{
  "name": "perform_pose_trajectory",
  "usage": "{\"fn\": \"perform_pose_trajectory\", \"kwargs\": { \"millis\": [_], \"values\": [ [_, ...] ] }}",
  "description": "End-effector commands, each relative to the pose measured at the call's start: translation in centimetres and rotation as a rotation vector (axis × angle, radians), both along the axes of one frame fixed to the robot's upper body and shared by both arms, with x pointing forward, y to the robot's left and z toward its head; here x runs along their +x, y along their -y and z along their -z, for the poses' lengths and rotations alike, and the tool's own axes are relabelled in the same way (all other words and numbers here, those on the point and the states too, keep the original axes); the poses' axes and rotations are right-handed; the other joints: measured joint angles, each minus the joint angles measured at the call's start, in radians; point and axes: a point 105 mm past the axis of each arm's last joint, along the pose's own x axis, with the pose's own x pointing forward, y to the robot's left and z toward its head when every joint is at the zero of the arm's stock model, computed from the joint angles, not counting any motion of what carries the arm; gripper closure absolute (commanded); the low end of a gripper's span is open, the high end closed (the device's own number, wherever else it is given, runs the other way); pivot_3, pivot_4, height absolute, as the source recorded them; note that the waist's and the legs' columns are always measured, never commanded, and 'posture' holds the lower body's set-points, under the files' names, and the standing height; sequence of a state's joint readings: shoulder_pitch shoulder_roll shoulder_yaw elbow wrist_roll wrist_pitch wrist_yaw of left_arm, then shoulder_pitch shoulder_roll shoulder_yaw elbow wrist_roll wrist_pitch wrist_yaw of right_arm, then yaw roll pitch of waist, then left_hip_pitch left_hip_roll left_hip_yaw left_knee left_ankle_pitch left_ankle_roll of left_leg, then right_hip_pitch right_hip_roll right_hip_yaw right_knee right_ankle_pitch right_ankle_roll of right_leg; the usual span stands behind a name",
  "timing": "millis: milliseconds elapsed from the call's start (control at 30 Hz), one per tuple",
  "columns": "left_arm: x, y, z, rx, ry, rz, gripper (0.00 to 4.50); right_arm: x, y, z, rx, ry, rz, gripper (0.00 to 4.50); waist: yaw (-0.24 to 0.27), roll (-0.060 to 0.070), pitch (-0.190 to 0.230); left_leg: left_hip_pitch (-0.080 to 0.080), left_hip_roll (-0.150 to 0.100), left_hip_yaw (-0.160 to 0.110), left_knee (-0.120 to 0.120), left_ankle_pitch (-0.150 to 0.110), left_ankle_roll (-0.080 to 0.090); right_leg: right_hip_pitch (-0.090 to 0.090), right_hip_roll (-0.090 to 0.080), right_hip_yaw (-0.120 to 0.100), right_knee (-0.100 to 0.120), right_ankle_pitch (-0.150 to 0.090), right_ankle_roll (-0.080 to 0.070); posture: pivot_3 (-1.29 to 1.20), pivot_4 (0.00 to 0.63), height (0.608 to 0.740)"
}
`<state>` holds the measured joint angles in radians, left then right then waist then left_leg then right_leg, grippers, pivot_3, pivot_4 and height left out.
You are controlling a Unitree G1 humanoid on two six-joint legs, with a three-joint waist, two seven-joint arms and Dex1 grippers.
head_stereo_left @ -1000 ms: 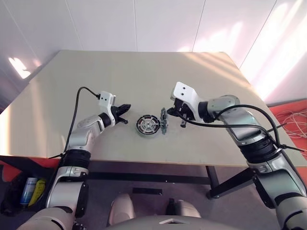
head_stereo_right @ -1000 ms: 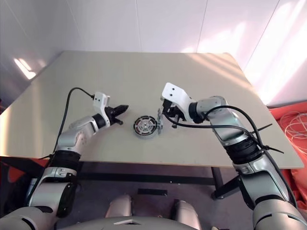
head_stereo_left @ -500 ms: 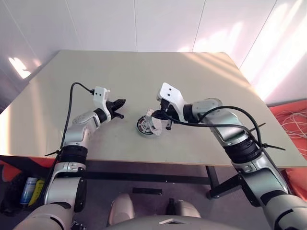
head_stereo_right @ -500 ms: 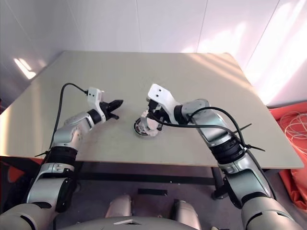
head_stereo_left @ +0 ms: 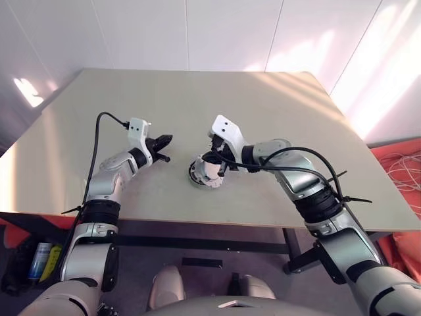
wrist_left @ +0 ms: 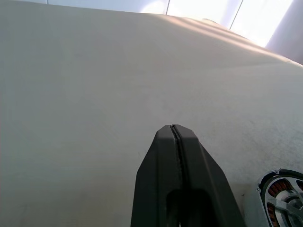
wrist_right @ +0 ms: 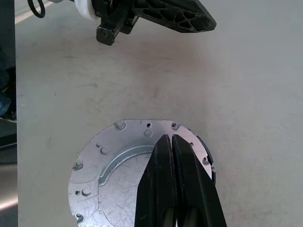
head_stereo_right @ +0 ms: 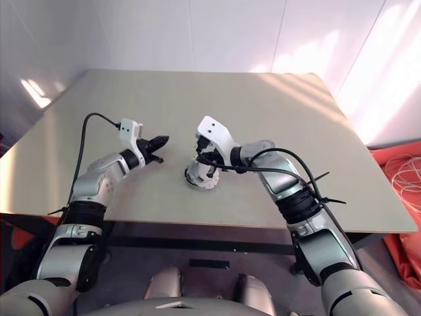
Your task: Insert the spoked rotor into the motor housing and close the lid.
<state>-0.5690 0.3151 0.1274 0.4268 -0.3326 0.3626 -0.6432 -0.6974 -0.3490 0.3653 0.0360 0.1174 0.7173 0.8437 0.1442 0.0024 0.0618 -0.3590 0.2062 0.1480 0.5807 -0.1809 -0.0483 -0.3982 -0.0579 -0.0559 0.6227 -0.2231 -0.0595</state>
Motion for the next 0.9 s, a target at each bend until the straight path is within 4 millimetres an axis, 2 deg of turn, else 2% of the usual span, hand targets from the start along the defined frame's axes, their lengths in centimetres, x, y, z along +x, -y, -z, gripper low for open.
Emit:
{"fn": "perform_pose_trajectory", "kwargs": {
  "millis": [33,333,433,500,533,667,800,900],
  "values": [
    [0.3,-0.1,-2.0,-0.011,0.064,-0.002,4.50,0.8,-0.8,-0.9,0.041,0.036,0.024,4.48,-0.001,0.000,0.000,0.000,0.000,0.000,0.000,0.000,0.000,0.000,0.000,0.000,0.000,0.000,0.000,0.00,0.000,0.740],
    [0.3,-0.3,-2.3,-0.009,0.070,-0.009,4.50,0.9,-2.5,0.7,0.069,0.005,0.051,4.48,-0.014,0.000,0.000,0.000,0.000,0.000,0.000,0.000,0.000,0.000,0.000,0.000,0.000,0.000,0.000,0.00,0.000,0.740],
    [0.4,-0.3,-2.3,-0.008,0.071,-0.010,4.50,0.9,-2.6,1.2,0.075,0.000,0.057,4.48,-0.019,0.000,0.000,0.000,0.000,0.000,0.000,0.000,0.000,0.000,0.000,0.000,0.000,0.000,0.000,0.00,0.000,0.740],
    [0.4,-0.3,-2.4,-0.009,0.071,-0.011,4.50,1.0,-2.4,0.9,0.111,0.021,0.068,4.48,-0.019,0.000,0.000,0.000,0.000,0.000,-0.001,0.000,0.000,0.000,0.000,0.000,0.000,0.000,0.000,0.00,0.000,0.740],
    [0.4,-0.3,-2.4,-0.009,0.071,-0.011,4.50,1.2,-2.2,0.6,0.126,0.041,0.077,4.48,-0.019,0.000,0.000,0.000,0.000,0.000,-0.001,0.000,0.000,0.000,0.000,0.000,0.000,0.000,0.000,0.00,0.000,0.740],
    [0.4,0.0,-2.2,-0.012,0.068,-0.006,4.50,1.6,-0.8,-2.6,0.266,0.090,0.095,4.48,-0.018,0.000,0.000,-0.001,0.000,0.000,-0.001,0.000,0.000,0.000,0.000,0.000,0.000,0.000,0.000,0.00,0.000,0.740],
    [0.3,0.3,-2.0,-0.015,0.063,0.005,4.50,0.6,1.9,-6.1,0.419,0.101,0.081,4.48,-0.016,0.000,0.000,-0.001,0.000,0.000,-0.001,0.000,0.000,0.000,0.000,0.000,-0.001,0.000,0.000,0.00,0.000,0.740],
    [0.4,0.5,-2.0,-0.016,0.060,0.013,4.50,-0.2,4.1,-6.3,0.392,0.103,0.088,4.48,-0.015,0.000,0.000,-0.001,0.000,0.000,-0.001,0.000,0.000,0.000,0.000,0.000,-0.001,0.000,0.000,0.00,0.000,0.740]
  ]
}}
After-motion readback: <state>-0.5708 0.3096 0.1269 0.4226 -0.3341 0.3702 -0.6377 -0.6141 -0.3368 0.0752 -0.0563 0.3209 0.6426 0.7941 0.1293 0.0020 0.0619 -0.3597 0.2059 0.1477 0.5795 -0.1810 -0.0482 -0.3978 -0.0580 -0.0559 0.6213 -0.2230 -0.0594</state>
